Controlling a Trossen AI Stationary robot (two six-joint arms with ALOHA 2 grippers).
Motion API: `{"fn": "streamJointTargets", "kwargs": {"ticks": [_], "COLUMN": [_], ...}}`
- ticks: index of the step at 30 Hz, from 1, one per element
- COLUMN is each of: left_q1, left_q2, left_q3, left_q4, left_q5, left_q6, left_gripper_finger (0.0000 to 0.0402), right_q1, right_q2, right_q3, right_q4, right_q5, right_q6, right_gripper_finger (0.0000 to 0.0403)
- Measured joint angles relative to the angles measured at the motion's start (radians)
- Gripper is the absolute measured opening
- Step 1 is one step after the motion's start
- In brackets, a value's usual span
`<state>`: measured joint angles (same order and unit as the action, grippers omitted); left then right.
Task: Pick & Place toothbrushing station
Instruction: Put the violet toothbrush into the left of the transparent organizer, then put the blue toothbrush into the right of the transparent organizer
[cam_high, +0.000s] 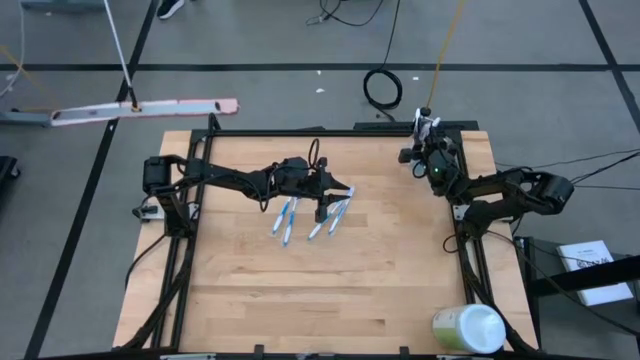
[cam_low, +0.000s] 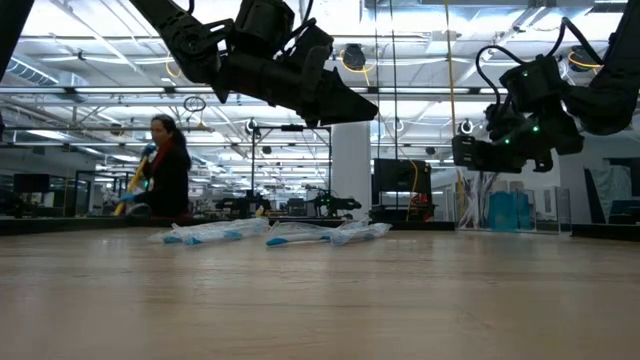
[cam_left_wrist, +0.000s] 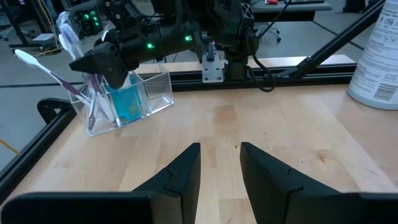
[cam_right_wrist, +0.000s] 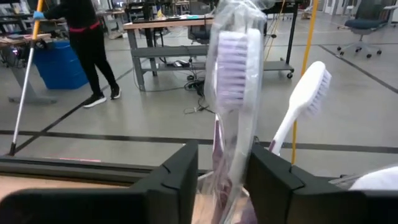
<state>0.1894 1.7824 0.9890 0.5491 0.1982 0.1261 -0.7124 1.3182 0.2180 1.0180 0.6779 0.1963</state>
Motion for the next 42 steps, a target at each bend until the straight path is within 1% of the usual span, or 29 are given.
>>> {"fn": "streamJointTargets", "kwargs": {"ticks": [6,12,20,24,27,29,31,42], "left_q1": [0.0,0.0,0.0,0.0,0.0,0.0,0.0,0.0], "left_q2": [0.0,0.0,0.0,0.0,0.0,0.0,0.0,0.0], "left_q3": [0.0,0.0,0.0,0.0,0.0,0.0,0.0,0.0], "left_q4": [0.0,0.0,-0.004,-0.006,-0.008,-0.008,-0.008,-0.008], "left_q5": [0.0,0.0,0.0,0.0,0.0,0.0,0.0,0.0], "left_q6": [0.0,0.0,0.0,0.0,0.0,0.0,0.0,0.0], "left_gripper_finger": [0.012,0.012,0.012,0.012,0.012,0.012,0.012,0.012], "right_q1": [0.0,0.0,0.0,0.001,0.009,0.016,0.027,0.112], "right_q2": [-0.001,-0.001,-0.001,-0.001,-0.001,-0.001,-0.001,-0.001], "right_q3": [0.0,0.001,0.002,0.002,0.002,0.002,0.002,0.002], "right_q4": [0.087,0.212,0.389,0.462,0.471,0.471,0.47,0.466], "right_q5": [0.001,0.002,0.002,0.001,-0.011,-0.066,-0.158,-0.835], "right_q6": [-0.016,-0.114,-0.222,-0.228,-0.194,-0.174,-0.154,0.034], "right_gripper_finger": [0.0151,0.017,0.0175,0.0172,0.0174,0.0174,0.0172,0.0167]}}
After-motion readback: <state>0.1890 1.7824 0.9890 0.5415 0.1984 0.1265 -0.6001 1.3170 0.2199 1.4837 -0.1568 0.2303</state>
